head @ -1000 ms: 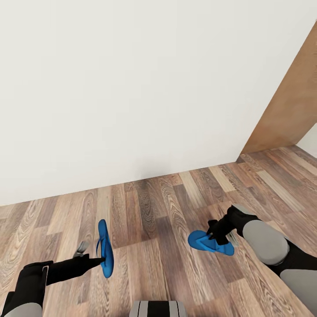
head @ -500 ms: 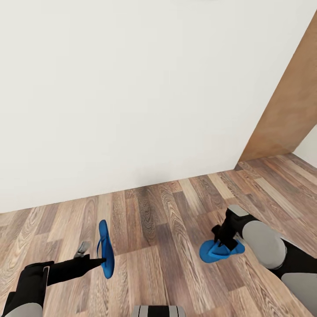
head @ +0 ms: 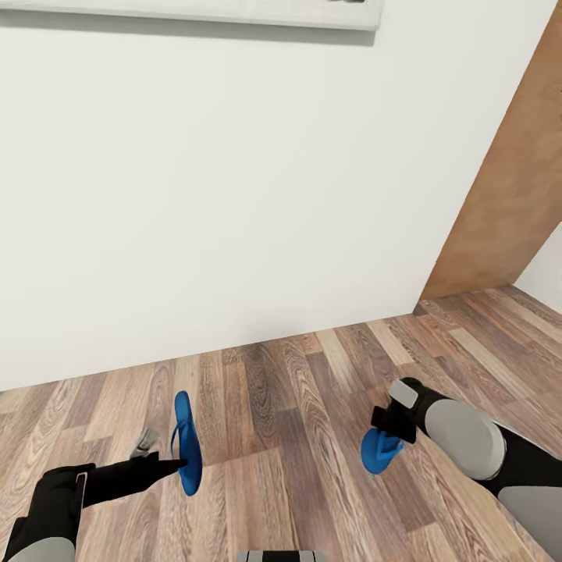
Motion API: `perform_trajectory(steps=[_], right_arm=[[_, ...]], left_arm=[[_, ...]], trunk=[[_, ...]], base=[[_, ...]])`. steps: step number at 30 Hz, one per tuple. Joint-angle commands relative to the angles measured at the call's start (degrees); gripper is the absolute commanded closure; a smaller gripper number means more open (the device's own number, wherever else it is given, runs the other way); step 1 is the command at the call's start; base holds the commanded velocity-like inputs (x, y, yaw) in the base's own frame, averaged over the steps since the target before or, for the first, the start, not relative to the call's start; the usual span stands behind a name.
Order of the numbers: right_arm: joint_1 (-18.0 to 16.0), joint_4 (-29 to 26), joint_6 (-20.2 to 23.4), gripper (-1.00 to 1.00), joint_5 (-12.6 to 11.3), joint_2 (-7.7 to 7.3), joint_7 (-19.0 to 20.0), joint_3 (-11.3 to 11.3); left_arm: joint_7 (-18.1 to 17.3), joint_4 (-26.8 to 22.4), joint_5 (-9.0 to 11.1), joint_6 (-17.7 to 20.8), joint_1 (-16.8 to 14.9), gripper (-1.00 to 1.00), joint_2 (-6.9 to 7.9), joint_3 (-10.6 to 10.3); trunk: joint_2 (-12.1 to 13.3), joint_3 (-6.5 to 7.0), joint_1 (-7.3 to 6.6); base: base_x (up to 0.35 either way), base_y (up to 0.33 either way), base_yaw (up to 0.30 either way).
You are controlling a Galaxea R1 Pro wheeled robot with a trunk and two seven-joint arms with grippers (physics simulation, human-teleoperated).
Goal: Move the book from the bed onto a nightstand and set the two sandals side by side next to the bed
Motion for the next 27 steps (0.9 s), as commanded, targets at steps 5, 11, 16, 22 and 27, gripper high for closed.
perform_trajectory(steps=[5,11,16,22,27], right_arm=[[2.16,0.7,-0.34,1.0,9.51,-0.19,8.4,-0.03],[3.8,0.87,-0.53,1.0,13.35,-0.98,13.31,-0.08],[3.99,0.89,-0.62,1.0,13.78,-2.63,13.9,-0.14],[4.11,0.89,-0.58,1.0,13.73,-3.86,14.44,-0.2],[4.12,0.89,-0.59,1.0,13.76,-3.75,14.73,-0.3]], left_arm=[[1.73,0.0,-1.07,0.56,-0.07,1.0,-0.03,0.2],[3.67,0.01,-1.08,0.49,-0.07,1.0,-0.1,0.13],[3.91,0.01,-1.14,0.46,-0.07,1.0,-0.08,0.17],[4.01,0.01,-1.23,0.46,-0.07,1.0,-0.03,0.19],[4.11,0.01,-1.31,0.46,-0.07,1.0,0.08,0.2]], trunk=[[0.05,1.07,-0.14],[0.13,2.39,-0.29],[0.19,3.5,-0.42],[0.27,4.83,-0.58],[0.34,5.94,-0.7]], base=[[0.0,0.0,0.0],[0.0,0.0,0.0],[0.0,0.0,0.0],[0.0,0.0,0.0],[0.0,0.0,0.0]])
